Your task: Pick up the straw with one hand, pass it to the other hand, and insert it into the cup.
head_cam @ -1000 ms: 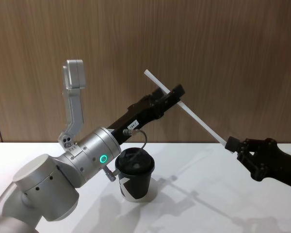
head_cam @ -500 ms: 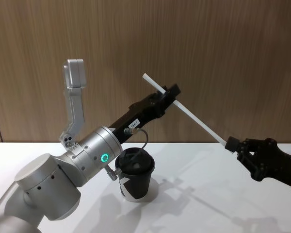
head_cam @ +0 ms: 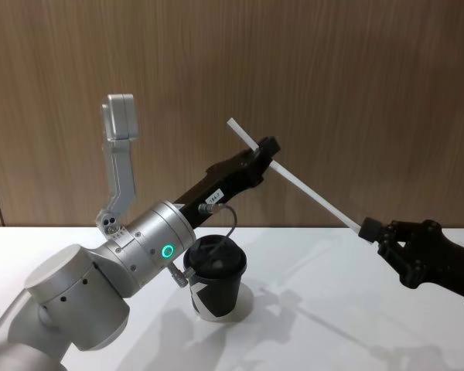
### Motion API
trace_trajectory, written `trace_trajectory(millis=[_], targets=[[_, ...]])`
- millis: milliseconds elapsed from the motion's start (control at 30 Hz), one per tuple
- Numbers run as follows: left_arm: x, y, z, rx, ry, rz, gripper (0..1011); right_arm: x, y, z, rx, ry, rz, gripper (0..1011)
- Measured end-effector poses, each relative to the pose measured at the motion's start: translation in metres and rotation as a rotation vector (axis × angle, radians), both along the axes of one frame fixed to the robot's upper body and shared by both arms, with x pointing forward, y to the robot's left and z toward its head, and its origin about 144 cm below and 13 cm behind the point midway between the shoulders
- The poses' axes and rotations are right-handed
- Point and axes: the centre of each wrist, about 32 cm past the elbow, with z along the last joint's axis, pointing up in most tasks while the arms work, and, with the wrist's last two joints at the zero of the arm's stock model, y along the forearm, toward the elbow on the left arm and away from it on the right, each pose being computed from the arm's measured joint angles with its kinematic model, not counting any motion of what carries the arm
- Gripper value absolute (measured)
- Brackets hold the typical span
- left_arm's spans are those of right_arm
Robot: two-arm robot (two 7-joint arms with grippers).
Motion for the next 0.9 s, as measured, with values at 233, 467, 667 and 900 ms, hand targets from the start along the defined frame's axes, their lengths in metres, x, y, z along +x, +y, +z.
trace_trajectory(millis=[233,467,667,900], targets=[[0.0002,-0.0002,0.0001,-0.001,0.000,0.000,41,0.0000,0.0000,0.0000,0.000,0.000,0.000,0],[0.0002,-0.0002,0.0000,-0.001,0.000,0.000,5,0.0000,0.0000,0.0000,0.000,0.000,0.000,0],[0.0002,-0.0002,0.0000,-0.001,0.000,0.000,4,0.0000,0.0000,0.0000,0.000,0.000,0.000,0],[0.0003,0.0002,0.0001,-0.002,0.000,0.002,3,0.0000,-0.0001,0.0000,0.000,0.000,0.000,61]])
